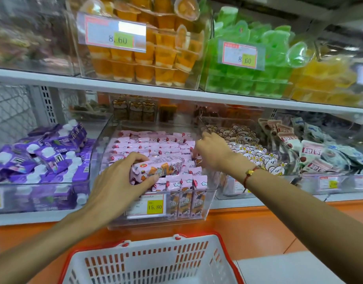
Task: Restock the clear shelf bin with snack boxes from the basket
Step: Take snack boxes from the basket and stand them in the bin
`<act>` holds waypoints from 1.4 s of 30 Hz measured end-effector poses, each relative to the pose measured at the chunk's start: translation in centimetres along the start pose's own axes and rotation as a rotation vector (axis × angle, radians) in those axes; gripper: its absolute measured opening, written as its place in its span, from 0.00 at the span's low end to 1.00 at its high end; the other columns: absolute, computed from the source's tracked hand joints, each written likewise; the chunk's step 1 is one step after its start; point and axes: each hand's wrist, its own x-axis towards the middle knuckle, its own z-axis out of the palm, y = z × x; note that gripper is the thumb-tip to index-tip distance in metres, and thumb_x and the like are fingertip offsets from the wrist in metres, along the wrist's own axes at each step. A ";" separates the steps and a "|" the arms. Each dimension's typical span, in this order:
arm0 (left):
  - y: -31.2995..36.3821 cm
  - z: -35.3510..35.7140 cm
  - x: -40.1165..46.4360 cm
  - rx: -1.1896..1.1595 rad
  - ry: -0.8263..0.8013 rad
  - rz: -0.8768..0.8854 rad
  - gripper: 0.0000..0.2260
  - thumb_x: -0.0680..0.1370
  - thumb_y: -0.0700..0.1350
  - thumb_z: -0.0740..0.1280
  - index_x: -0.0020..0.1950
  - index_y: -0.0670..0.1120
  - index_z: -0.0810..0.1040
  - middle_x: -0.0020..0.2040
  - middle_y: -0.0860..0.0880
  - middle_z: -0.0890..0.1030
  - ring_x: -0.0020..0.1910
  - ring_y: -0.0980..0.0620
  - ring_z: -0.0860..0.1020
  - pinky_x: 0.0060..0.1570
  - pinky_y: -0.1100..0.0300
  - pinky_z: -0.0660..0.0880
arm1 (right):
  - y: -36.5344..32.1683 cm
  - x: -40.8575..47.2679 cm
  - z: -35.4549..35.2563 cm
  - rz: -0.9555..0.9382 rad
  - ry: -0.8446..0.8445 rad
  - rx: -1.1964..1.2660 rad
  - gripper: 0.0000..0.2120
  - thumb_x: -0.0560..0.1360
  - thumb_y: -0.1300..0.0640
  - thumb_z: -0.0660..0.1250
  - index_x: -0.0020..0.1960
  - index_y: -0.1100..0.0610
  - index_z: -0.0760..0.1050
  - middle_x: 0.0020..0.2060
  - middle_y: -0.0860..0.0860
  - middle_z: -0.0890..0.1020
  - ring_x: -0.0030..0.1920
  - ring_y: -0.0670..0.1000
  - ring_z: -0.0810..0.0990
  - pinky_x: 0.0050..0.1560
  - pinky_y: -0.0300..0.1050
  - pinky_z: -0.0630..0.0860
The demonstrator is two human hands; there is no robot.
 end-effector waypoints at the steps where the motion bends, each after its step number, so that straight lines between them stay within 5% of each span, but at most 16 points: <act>1: 0.1 -0.1 -0.1 -0.020 0.004 -0.010 0.21 0.66 0.69 0.62 0.55 0.62 0.69 0.33 0.63 0.72 0.31 0.67 0.70 0.29 0.70 0.61 | 0.1 -0.3 -0.2 -0.003 -0.019 0.019 0.14 0.75 0.53 0.68 0.60 0.51 0.79 0.55 0.54 0.81 0.61 0.55 0.71 0.56 0.47 0.68; 3: 0.4 -0.5 0.0 -0.084 0.019 -0.032 0.22 0.65 0.68 0.64 0.55 0.61 0.70 0.36 0.63 0.73 0.34 0.64 0.72 0.31 0.66 0.65 | 0.5 -1.1 -1.2 0.019 0.017 0.123 0.16 0.76 0.51 0.66 0.64 0.50 0.76 0.57 0.53 0.79 0.62 0.55 0.70 0.56 0.47 0.69; 7: 2.4 -1.9 1.3 -0.103 0.141 0.053 0.22 0.64 0.67 0.66 0.53 0.59 0.71 0.46 0.60 0.77 0.44 0.58 0.71 0.43 0.59 0.68 | 1.0 -4.8 -3.0 0.106 0.445 0.716 0.18 0.77 0.52 0.64 0.66 0.49 0.72 0.56 0.48 0.80 0.58 0.50 0.73 0.52 0.41 0.69; 10: 5.5 -2.3 3.2 -0.243 0.082 0.113 0.23 0.65 0.65 0.69 0.54 0.58 0.69 0.44 0.63 0.78 0.44 0.65 0.76 0.36 0.72 0.71 | -0.1 -7.4 -3.9 -0.039 0.319 0.980 0.26 0.76 0.48 0.66 0.72 0.47 0.64 0.61 0.45 0.74 0.60 0.43 0.69 0.57 0.29 0.65; 15: 8.1 -1.0 7.7 -0.365 -0.244 0.281 0.25 0.65 0.61 0.73 0.57 0.56 0.71 0.55 0.61 0.77 0.53 0.63 0.76 0.51 0.62 0.76 | 1.1 -8.4 -1.9 0.135 0.563 0.819 0.16 0.74 0.53 0.70 0.60 0.53 0.75 0.48 0.48 0.81 0.47 0.50 0.76 0.46 0.48 0.73; 20: 5.9 4.5 12.3 -0.085 -0.471 0.192 0.19 0.78 0.48 0.64 0.69 0.48 0.71 0.71 0.49 0.69 0.68 0.52 0.69 0.68 0.56 0.65 | 2.2 -9.8 1.7 0.541 0.515 1.368 0.11 0.73 0.54 0.71 0.52 0.58 0.76 0.43 0.53 0.82 0.44 0.56 0.82 0.40 0.55 0.81; 23: 5.3 7.8 12.8 -0.055 -0.630 0.164 0.15 0.80 0.50 0.62 0.65 0.48 0.76 0.70 0.50 0.71 0.66 0.50 0.72 0.66 0.53 0.68 | 2.2 -9.9 2.6 0.575 0.500 1.435 0.10 0.73 0.52 0.71 0.51 0.56 0.76 0.44 0.53 0.82 0.46 0.56 0.82 0.47 0.59 0.79; 29: 4.5 9.0 13.5 0.022 -0.584 0.213 0.15 0.76 0.57 0.65 0.49 0.48 0.84 0.53 0.47 0.83 0.52 0.46 0.79 0.54 0.50 0.76 | 1.4 -9.6 3.3 0.536 0.527 1.499 0.10 0.72 0.55 0.72 0.50 0.58 0.77 0.41 0.50 0.84 0.40 0.50 0.81 0.37 0.39 0.78; 35: 5.2 9.7 14.1 0.168 -0.555 0.176 0.11 0.72 0.57 0.71 0.50 0.55 0.84 0.47 0.53 0.85 0.48 0.50 0.80 0.48 0.50 0.78 | 0.3 -9.0 3.4 0.502 0.410 1.579 0.09 0.72 0.55 0.72 0.49 0.57 0.78 0.38 0.51 0.84 0.33 0.46 0.80 0.35 0.39 0.78; 42: 5.2 9.7 13.9 0.028 -0.623 0.095 0.11 0.71 0.53 0.73 0.51 0.51 0.83 0.55 0.51 0.82 0.55 0.49 0.78 0.57 0.50 0.75 | 0.3 -9.1 2.8 0.509 0.369 1.704 0.04 0.73 0.58 0.72 0.46 0.57 0.79 0.32 0.46 0.81 0.30 0.41 0.77 0.32 0.30 0.72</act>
